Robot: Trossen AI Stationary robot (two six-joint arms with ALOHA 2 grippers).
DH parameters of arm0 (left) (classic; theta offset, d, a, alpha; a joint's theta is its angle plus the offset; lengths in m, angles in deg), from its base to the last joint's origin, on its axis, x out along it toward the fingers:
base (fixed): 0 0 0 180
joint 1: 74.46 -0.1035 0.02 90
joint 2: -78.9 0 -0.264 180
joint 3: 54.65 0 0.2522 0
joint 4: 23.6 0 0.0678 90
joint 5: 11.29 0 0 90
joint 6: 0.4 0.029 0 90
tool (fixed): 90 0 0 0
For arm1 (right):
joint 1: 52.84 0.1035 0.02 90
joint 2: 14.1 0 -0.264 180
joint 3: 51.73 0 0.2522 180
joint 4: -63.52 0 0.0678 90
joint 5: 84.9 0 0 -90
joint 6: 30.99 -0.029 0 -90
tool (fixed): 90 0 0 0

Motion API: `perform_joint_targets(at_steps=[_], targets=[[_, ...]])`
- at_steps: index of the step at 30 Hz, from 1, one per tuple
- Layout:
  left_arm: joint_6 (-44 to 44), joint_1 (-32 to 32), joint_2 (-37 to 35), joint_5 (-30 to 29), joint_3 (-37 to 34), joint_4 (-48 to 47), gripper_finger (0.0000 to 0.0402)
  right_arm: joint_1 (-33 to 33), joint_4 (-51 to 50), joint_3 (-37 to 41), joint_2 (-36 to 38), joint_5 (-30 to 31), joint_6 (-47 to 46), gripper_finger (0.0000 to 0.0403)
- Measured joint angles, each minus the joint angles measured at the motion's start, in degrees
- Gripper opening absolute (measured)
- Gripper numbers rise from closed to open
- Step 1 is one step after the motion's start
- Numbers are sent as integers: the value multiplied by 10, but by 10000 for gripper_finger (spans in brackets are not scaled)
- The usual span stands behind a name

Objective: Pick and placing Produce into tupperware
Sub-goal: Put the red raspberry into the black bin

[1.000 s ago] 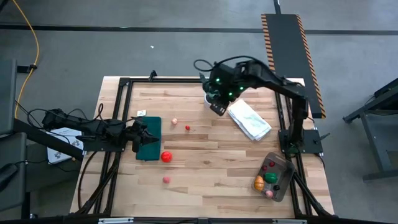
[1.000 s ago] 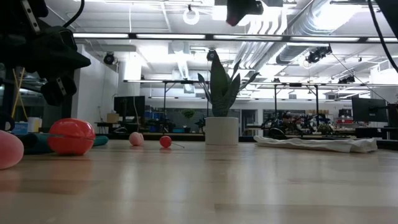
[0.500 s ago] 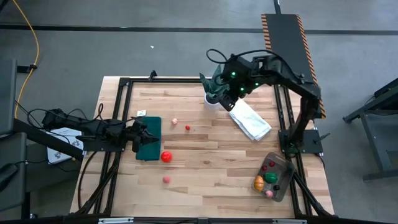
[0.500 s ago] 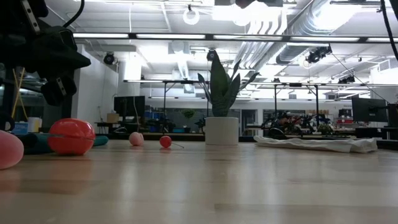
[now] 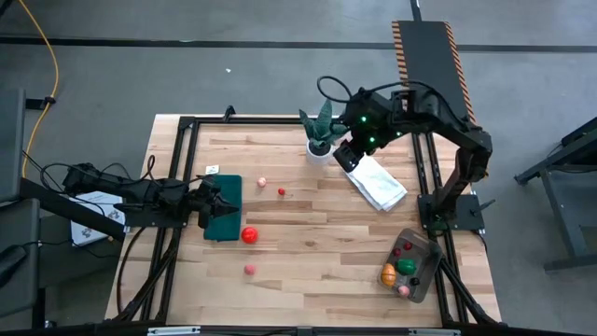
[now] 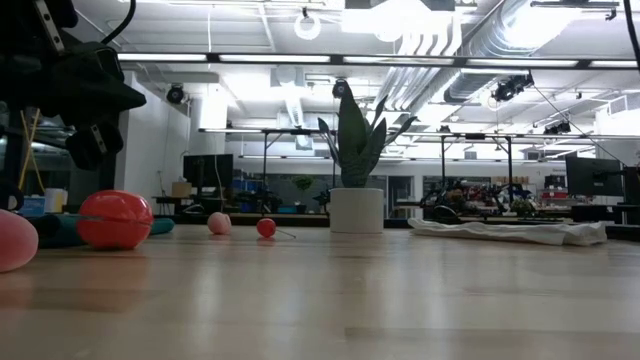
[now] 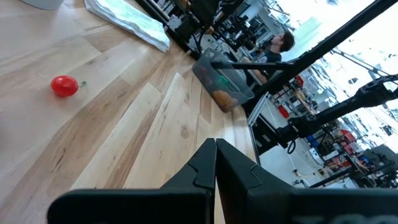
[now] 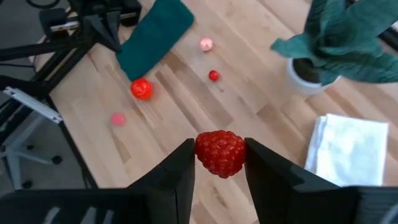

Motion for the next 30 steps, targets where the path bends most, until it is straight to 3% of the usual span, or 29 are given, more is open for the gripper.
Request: perform_joint_targets(at_steps=[15,30], targets=[[0,0,0,5,0,-1,1,90,1,22,2,9,-131,113],[18,0,0,26,0,-5,1,233,-1,314,131,10,-404,113]])
